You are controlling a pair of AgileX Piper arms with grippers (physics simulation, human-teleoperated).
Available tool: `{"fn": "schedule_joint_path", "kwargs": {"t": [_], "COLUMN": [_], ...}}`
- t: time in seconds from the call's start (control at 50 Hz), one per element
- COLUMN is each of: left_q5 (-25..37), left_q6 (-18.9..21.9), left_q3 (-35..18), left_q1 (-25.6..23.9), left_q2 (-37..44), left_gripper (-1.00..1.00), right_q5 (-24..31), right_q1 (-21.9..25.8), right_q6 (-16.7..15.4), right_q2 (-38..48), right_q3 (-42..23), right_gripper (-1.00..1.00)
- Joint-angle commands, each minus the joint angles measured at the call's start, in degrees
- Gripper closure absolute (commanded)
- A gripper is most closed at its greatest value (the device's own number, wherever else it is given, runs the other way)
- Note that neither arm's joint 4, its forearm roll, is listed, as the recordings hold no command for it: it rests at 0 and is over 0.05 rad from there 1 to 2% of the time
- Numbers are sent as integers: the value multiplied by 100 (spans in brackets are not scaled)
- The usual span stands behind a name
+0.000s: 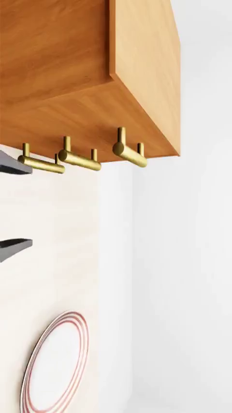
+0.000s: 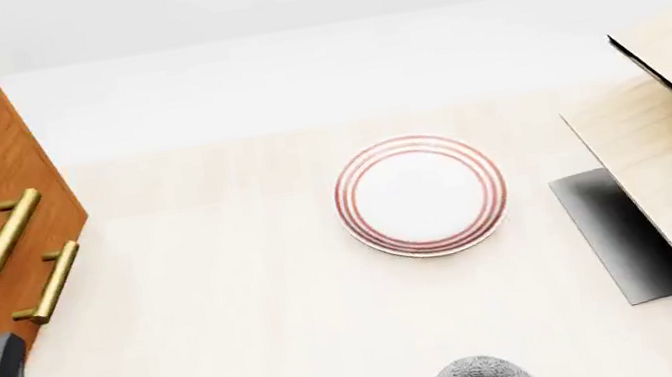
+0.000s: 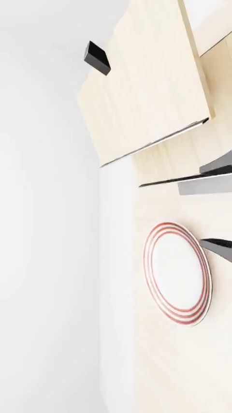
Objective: Open the top drawer of the cabinet and put the bowl in it.
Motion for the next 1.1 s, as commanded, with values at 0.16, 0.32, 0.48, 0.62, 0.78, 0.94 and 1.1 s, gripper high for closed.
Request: {"fn": "schedule_joint_path", "kwargs": {"t": [0.16,0.32,0.48,0.62,0.78,0.94,1.1], "left_q5": [-8,-35,80,-316,-473,-641,-908], "left_q6": [-2,34,1484,2676,3621,4547,5408], "left_q3": [-16,-16,-168,-172,-405,-543,-847], "left_q1": [1,-5,-149,-41,86,155,151], "left_q2": [29,-7,77,616,1054,1569,2253], "left_gripper": [-100,-100,-100,-100,-100,-100,-100], "right_q5": [-54,-60,-60,-60,-60,-60,-60], "right_q1": [-3,-3,-3,-3,-3,-3,-3], "right_q6": [11,13,13,13,13,13,13], "right_q2": [84,91,91,91,91,91,91], "right_q3": [-23,-23,-23,-23,-23,-23,-23], "right_gripper": [-100,-100,-100,-100,-100,-100,-100]}}
